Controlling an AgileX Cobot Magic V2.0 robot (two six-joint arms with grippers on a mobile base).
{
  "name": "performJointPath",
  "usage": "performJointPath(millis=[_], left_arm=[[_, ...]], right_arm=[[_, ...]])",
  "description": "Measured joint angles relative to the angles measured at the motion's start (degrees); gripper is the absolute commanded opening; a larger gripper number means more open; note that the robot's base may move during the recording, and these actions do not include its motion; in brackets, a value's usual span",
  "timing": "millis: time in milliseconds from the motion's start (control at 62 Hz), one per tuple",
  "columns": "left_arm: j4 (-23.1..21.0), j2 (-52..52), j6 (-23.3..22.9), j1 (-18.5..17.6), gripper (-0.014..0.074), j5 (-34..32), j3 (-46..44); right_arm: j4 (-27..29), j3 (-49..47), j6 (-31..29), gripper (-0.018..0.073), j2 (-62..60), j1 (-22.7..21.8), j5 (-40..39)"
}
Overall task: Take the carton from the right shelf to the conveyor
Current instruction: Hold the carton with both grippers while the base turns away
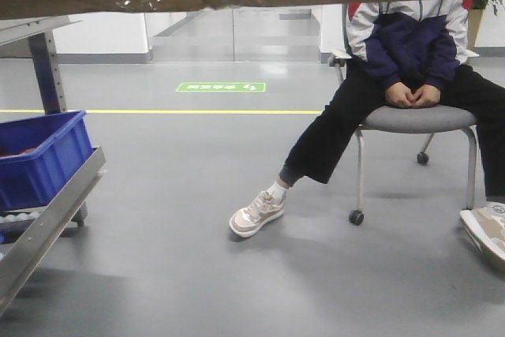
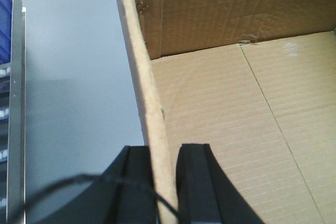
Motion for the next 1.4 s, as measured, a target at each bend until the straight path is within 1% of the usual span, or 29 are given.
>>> performJointPath(millis=[1402], left_arm=[[0.23,0.0,0.0,0.0,-0.0009,0.0,0.0]], right_arm=[[0.11,0.0,0.0,-0.007,-0.09,0.0,0.0]])
